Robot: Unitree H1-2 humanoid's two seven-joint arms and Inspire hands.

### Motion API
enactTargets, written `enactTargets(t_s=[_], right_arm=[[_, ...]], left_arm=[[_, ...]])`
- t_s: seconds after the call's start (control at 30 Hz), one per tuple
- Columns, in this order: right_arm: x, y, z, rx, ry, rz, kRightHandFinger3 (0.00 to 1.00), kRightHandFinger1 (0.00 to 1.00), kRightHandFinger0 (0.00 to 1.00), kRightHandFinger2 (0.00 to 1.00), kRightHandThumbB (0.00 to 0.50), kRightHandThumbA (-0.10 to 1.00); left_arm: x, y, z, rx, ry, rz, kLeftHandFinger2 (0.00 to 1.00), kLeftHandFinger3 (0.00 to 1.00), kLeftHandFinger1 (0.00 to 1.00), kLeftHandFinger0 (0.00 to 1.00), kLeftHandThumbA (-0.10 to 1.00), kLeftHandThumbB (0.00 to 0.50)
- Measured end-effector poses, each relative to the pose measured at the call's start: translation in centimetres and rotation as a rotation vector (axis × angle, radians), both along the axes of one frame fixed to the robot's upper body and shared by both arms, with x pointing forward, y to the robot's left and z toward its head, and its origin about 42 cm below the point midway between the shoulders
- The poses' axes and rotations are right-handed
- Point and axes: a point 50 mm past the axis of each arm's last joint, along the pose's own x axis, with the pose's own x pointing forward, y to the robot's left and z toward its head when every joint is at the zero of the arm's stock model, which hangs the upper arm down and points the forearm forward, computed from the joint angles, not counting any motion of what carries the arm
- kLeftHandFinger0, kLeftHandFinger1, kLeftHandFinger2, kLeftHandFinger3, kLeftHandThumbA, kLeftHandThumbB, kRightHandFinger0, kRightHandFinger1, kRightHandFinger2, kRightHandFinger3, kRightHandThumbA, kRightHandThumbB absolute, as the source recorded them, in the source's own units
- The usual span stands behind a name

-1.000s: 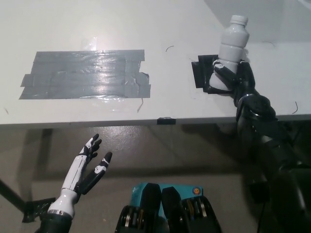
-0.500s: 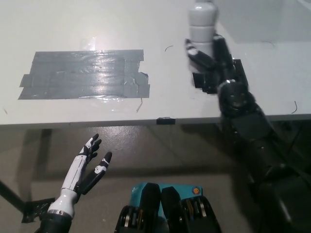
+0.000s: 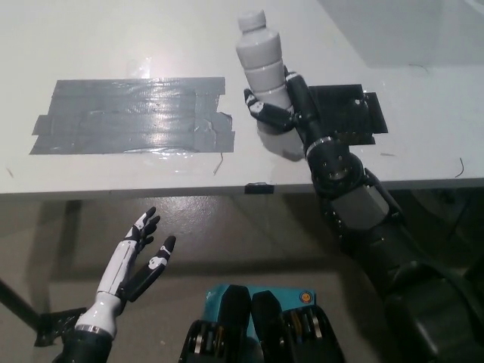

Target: A white bottle is kept in the middle of the desk infront of the robot and the robot picks it up with its right hand and passes it to a person

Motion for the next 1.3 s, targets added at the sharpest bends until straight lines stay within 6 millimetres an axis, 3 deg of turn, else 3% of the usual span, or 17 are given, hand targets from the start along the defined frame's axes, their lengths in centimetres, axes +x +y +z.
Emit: enactTargets(t_s=[0.83, 0.87, 0.9, 0.93, 0.97, 1.0, 1.03, 1.07, 1.17, 1.3], right_arm=[[0.31, -0.31, -0.35, -0.005, 0.039, -0.017, 0.83, 0.58, 0.10, 0.88, 0.177, -0.10], [0.33, -0.36, -0.34, 0.000, 0.040, -0.020, 0.85, 0.61, 0.13, 0.90, 0.187, -0.10], [0.33, -0.38, -0.34, 0.002, 0.040, -0.021, 0.94, 0.67, 0.20, 0.97, 0.218, -0.09], [0.35, -0.43, -0.33, 0.007, 0.041, -0.023, 1.00, 0.84, 0.47, 1.00, 0.239, 0.10], [0.36, -0.46, -0.32, 0.010, 0.041, -0.024, 0.93, 0.81, 0.50, 0.93, 0.260, 0.16], [0.36, -0.48, -0.30, 0.012, 0.041, -0.025, 1.00, 1.00, 0.77, 1.00, 0.425, 0.42], [0.37, -0.48, -0.27, 0.015, 0.039, -0.026, 1.00, 1.00, 0.84, 1.00, 0.419, 0.46], [0.38, -0.47, -0.22, 0.016, 0.037, -0.024, 1.00, 1.00, 0.99, 1.00, 0.428, 0.49], [0.39, -0.45, -0.09, 0.029, 0.032, -0.005, 1.00, 1.00, 1.00, 1.00, 0.498, 0.66], [0.46, -0.65, -0.01, 0.036, 0.033, 0.029, 1.00, 1.00, 1.00, 1.00, 0.500, 0.70]], left_arm=[[0.62, -0.04, 0.60, 0.005, -0.012, -0.011, 1.00, 1.00, 1.00, 1.00, 0.65, 0.044], [0.64, -0.05, 0.63, 0.005, -0.013, -0.011, 1.00, 1.00, 1.00, 1.00, 0.62, 0.040], [0.66, -0.05, 0.64, 0.005, -0.013, -0.011, 1.00, 1.00, 1.00, 1.00, 0.60, 0.036], [0.69, -0.06, 0.67, 0.006, -0.014, -0.012, 1.00, 1.00, 1.00, 1.00, 0.58, 0.037], [0.70, -0.06, 0.68, 0.006, -0.014, -0.012, 1.00, 1.00, 1.00, 1.00, 0.57, 0.037], [0.73, -0.07, 0.70, 0.006, -0.014, -0.012, 1.00, 1.00, 1.00, 1.00, 0.56, 0.045], [0.74, -0.07, 0.72, 0.006, -0.015, -0.012, 1.00, 1.00, 1.00, 1.00, 0.55, 0.042], [0.75, -0.07, 0.72, 0.006, -0.015, -0.012, 1.00, 1.00, 1.00, 1.00, 0.56, 0.052], [0.80, -0.09, 0.74, 0.008, -0.016, -0.012, 1.00, 1.00, 1.00, 1.00, 0.60, 0.058], [0.85, -0.10, 0.79, 0.010, -0.017, -0.013, 1.00, 1.00, 1.00, 1.00, 0.59, 0.050]])
